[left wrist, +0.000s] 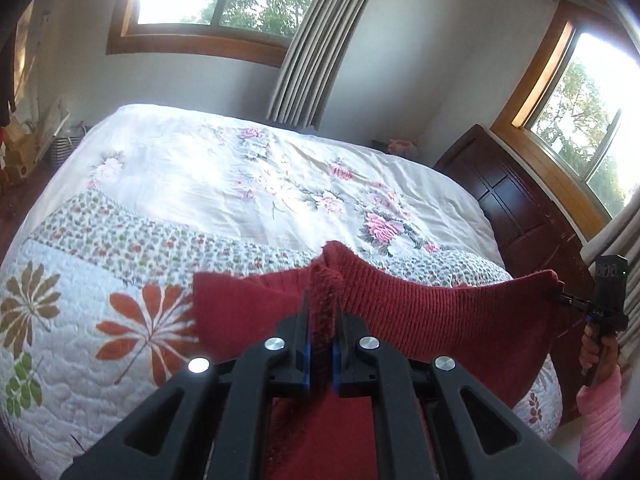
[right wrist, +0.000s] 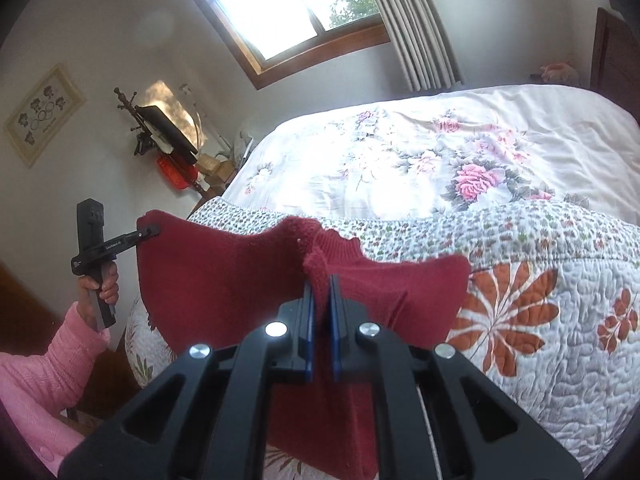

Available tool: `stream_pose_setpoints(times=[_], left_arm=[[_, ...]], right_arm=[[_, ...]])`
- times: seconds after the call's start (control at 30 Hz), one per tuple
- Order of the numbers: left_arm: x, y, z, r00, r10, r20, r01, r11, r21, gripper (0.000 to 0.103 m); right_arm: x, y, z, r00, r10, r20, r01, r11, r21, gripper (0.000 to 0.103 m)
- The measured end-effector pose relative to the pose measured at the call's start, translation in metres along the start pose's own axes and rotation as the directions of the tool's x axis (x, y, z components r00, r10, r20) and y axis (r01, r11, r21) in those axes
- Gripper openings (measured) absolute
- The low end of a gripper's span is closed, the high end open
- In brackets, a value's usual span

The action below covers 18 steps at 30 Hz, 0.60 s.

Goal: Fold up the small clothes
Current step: 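Carry the hem up toward the collar with both tools, then release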

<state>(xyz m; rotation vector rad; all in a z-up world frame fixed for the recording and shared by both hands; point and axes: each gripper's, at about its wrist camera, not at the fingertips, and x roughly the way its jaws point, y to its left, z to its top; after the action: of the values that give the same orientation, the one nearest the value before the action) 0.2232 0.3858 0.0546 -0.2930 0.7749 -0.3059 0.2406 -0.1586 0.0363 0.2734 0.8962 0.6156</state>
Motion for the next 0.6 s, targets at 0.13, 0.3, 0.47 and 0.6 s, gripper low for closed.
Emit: stream_pose_setpoints(times=[0.13,0.3,0.47,0.6], left_arm=[[0.024,0.009,0.034,0.999,0.040,0.023,-0.039,0.999,-0.015,0.007],[0.071,0.030,0.063,0.994,0.113,0.001,-0.113,0.993,-0.037,0.007],[0.141,0.042,0.056,0.975,0.176,-0.134,-0.180,0.984,-0.018,0.007],[0.182,0.050,0.037,0.947,0.229,-0.226,-0.233,0.972,0.007,0.007]], right_arm=[[0.019,-0.015,0.040,0.999,-0.046,0.004,0.046,0.999,0.017,0.005],[0.066,-0.056,0.073,0.997,-0.073,-0.040,0.077,0.991,0.106,0.005],[0.138,-0.093,0.069,0.972,-0.150,-0.180,0.178,0.973,0.149,0.005],[0.180,-0.112,0.048,0.942,-0.187,-0.279,0.239,0.957,0.165,0.006]])
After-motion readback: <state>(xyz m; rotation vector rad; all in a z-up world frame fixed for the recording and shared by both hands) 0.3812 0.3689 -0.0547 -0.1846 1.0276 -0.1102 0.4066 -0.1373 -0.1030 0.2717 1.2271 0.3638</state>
